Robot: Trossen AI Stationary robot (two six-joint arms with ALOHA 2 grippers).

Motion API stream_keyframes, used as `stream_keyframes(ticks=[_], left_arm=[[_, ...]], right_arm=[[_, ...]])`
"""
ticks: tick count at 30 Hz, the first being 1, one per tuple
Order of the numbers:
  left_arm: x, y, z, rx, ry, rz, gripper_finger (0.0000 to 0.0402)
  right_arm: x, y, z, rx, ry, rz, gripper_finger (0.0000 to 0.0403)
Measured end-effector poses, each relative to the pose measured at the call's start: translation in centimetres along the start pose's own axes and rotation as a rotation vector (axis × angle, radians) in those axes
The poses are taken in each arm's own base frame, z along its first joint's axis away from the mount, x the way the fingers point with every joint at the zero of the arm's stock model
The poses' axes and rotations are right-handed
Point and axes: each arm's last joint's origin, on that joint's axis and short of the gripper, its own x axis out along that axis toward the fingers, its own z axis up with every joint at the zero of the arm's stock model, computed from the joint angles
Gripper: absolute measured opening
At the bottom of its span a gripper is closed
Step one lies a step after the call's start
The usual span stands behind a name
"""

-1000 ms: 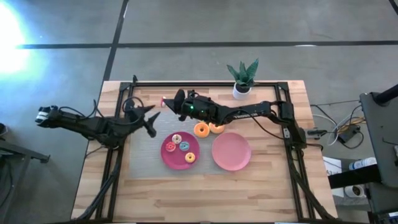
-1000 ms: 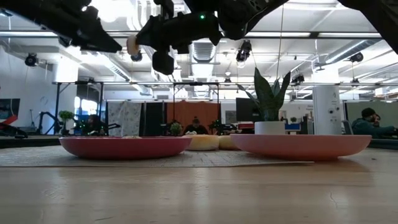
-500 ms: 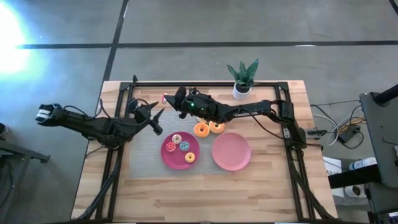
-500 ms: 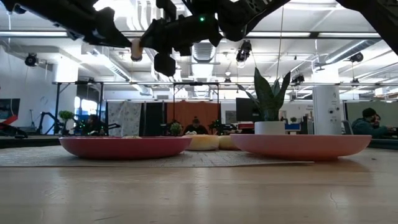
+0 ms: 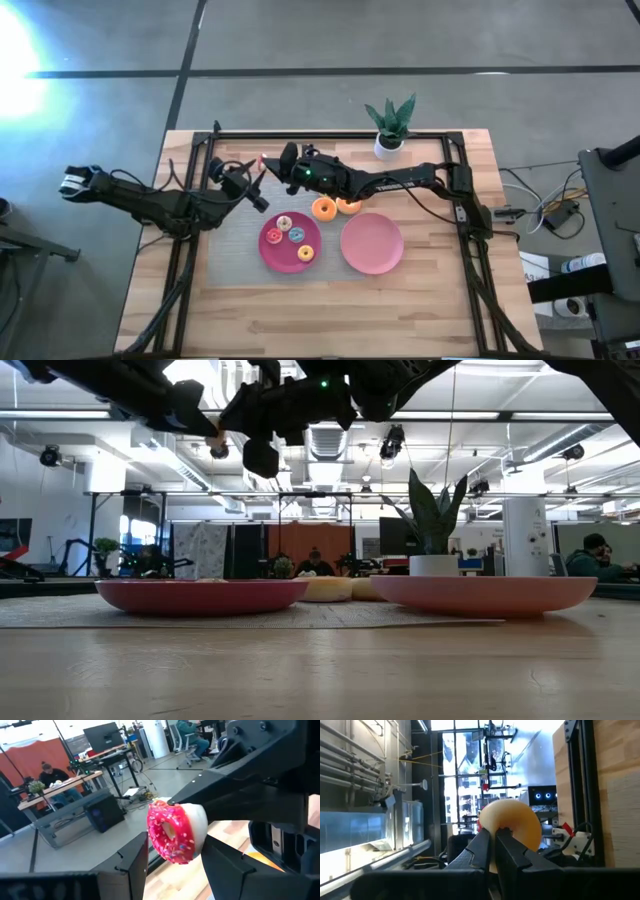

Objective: Pick & Place donuts
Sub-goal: Put the small pink donut on the dark pink plate

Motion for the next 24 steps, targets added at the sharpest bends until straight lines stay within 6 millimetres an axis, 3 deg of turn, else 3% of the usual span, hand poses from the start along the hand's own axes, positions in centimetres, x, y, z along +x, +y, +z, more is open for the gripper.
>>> stream_keyframes(ticks=[8,18,24], left_arm=[[0.23,-0.46,0.05,0.028,0.008,-0.003,0.0133],[0.21,-0.42,0.19,0.087,0.038,-0.006,0.0008],[0.17,-0.34,-0.23,0.098,0.066,-0.002,0.0005]], right_arm=[[-0.02,-0.02,-0.14,0.009,0.006,-0.002,0.0013],[-0.14,-0.27,-0.08,-0.073,0.003,-0.055,0.0016],[-0.58,0.12,-0.03,-0.228,0.037,-0.115,0.0071]])
